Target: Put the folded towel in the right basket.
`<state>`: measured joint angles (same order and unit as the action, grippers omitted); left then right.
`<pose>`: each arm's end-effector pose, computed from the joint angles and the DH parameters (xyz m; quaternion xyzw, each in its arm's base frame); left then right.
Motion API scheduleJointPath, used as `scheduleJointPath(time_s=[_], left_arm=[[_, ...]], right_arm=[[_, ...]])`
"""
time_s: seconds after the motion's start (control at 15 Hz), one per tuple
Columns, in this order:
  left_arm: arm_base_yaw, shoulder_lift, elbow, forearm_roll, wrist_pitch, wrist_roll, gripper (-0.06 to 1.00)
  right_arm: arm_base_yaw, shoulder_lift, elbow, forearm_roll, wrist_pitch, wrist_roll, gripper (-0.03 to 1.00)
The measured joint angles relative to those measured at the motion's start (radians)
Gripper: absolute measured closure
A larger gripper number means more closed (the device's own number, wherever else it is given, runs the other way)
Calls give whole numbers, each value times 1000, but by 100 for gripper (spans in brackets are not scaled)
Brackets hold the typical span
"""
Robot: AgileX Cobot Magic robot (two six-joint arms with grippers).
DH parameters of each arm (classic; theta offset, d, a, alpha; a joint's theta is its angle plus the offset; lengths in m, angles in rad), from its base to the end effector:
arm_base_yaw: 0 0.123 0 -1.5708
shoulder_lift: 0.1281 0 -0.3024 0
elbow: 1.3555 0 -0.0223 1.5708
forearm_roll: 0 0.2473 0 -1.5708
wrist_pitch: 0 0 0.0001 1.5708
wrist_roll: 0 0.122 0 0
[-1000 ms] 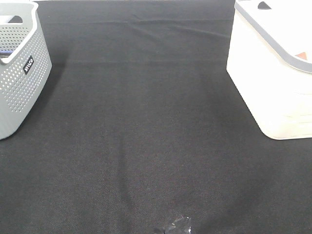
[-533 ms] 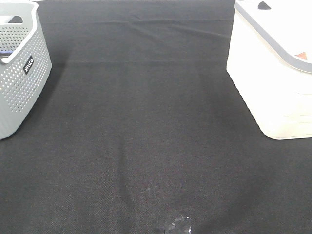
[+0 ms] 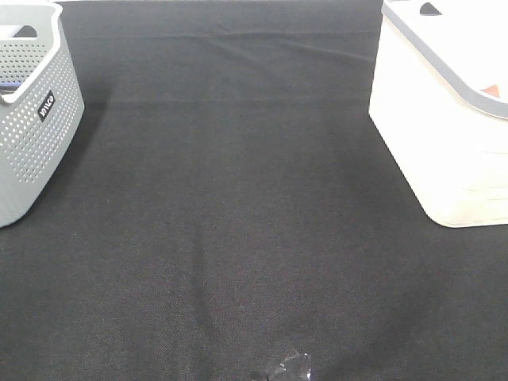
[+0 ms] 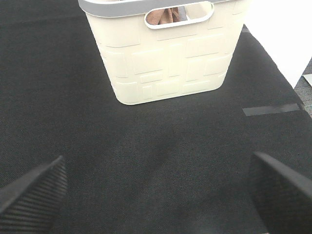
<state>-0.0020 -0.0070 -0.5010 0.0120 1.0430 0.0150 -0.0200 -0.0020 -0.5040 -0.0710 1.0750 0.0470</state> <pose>0.0020 0.0013 0.2637 0.0070 0.8464 0.0095 0.5324 0.0003 -0.0076 0.2614 0.0304 0.8543 -0.0285 0.5181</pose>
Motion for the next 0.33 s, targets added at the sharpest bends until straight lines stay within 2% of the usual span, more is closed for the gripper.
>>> scheduleJointPath(time_s=[0.33], left_arm=[[0, 0, 0, 0, 0, 0, -5]], right_arm=[[0, 0, 0, 0, -1, 0, 0]])
